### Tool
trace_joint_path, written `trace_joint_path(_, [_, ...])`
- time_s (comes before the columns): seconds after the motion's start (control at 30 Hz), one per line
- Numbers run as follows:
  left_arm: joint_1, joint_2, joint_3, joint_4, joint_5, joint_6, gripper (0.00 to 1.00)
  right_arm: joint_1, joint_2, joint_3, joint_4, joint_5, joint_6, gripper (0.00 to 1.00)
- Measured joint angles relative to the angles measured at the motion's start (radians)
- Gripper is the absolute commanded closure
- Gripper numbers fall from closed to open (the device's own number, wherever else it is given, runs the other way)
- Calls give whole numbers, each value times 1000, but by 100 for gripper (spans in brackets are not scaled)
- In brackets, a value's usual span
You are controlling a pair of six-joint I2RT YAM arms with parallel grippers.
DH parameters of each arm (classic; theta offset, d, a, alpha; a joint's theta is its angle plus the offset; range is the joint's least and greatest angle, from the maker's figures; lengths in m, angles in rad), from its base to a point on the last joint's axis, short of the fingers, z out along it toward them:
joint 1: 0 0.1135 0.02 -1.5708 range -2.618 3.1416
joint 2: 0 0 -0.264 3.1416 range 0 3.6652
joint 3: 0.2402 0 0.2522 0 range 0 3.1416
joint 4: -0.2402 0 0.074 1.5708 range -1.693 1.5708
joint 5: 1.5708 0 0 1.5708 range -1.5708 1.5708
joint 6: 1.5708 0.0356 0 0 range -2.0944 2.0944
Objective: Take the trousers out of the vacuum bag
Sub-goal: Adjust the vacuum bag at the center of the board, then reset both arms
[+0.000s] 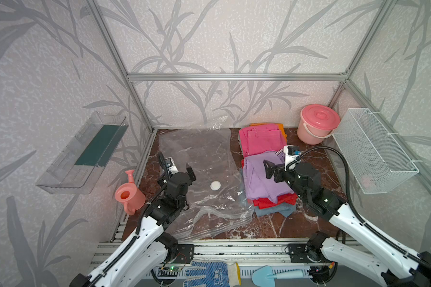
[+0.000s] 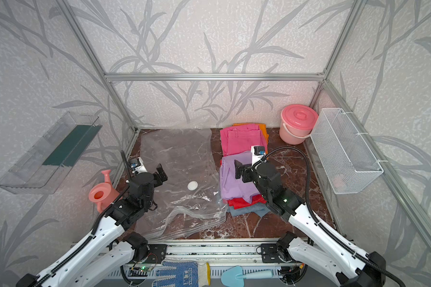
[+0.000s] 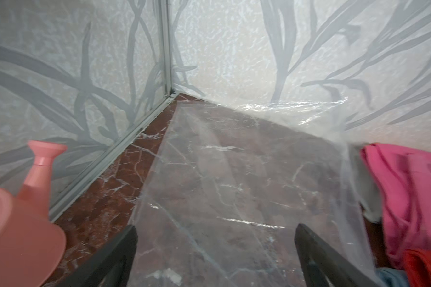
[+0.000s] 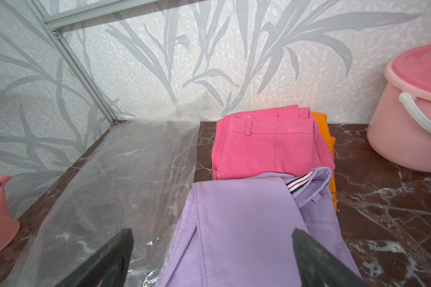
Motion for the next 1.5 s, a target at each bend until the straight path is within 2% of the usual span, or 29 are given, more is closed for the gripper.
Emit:
trace_joint_path(0.1, [31,16,-3,13,-20,17,1,4,-28,-18,-34,-50,19,1])
trace_joint_path(0.2, [94,4,-19,53,-18,30,1,3,-31,-49,-72,-37,26,1])
trace_joint_path(0.3, [153,-12,-76,131,-18,50,1,-34,19,-57,-89,1,-6,1])
trace_joint_path(0.4, [169,1,-143,215,-26,105,1,-95,112,-69,-42,61,-63,1])
trace_joint_path(0.67, [191,113,-338,552,-19,286,1,-263,282,-350,396,198,-273,1])
trace_joint_path(0.73, [211,158,-375,624,0,310,1,-298,340,-412,559,185,-303,1])
trace_joint_path(0.9, [244,388,-374,842,51,369,1,-359,573,-498,1043,121,-374,1])
trace_joint_path(1.03, [280,517,-364,969,106,398,1,-426,718,-506,1288,18,-380,1])
trace_joint_path(1.2, [350,716,-316,1140,185,412,1,-449,735,-512,1355,-20,-388,1])
trace_joint_path(1.5, [364,726,-278,1146,241,412,1,-444,781,-550,1494,-15,-405,1])
